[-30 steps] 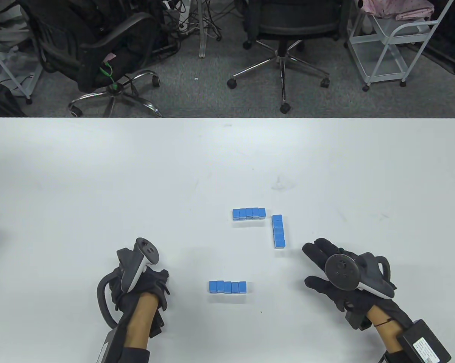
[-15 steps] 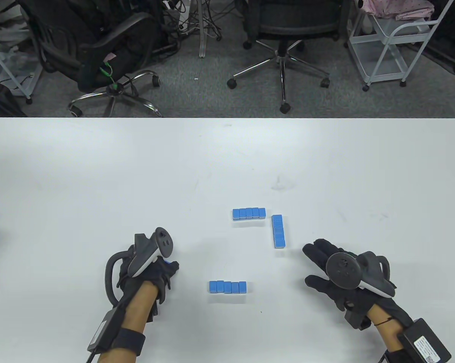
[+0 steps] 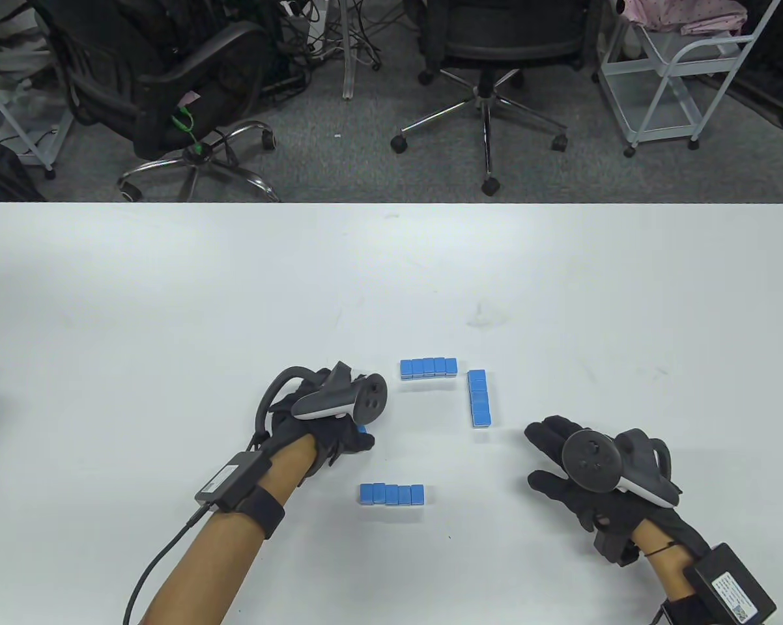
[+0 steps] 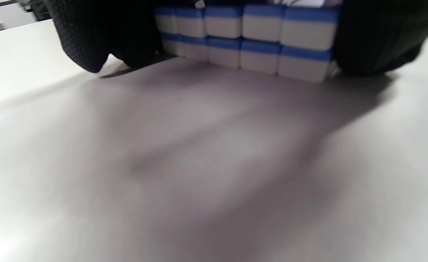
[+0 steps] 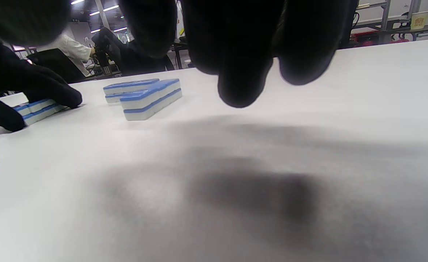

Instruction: Build mahjong tile wall

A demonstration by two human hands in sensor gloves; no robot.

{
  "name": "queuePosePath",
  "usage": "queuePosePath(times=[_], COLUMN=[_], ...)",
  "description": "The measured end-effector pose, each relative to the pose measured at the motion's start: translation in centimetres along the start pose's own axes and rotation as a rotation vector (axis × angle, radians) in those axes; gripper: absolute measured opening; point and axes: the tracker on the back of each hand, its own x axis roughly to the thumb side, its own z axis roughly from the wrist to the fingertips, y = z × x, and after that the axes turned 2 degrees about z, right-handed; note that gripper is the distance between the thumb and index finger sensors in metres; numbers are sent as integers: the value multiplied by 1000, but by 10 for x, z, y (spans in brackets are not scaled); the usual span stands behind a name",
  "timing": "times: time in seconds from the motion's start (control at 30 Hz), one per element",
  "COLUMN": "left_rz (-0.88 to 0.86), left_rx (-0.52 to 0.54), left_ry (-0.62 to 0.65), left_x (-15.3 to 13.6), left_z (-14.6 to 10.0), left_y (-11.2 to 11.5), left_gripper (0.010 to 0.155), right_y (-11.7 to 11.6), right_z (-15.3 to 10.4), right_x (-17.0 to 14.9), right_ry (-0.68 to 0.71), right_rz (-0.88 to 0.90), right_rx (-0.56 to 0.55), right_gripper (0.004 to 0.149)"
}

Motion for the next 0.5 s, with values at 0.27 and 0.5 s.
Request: queuePosePath(times=[0.27,0.5], left_rz=[27,36], left_rx=[23,33], left_ry=[89,108], left_x=[7,8], left_z=[8,13], left_y=[-7,-10], left_gripper=[94,93], right_y=[-2,-3], right_z=[2,4], right_x=[-2,-6], right_ry=[-17,-46], right_rz=[14,24], right_rx=[23,34], right_gripper=[73,73])
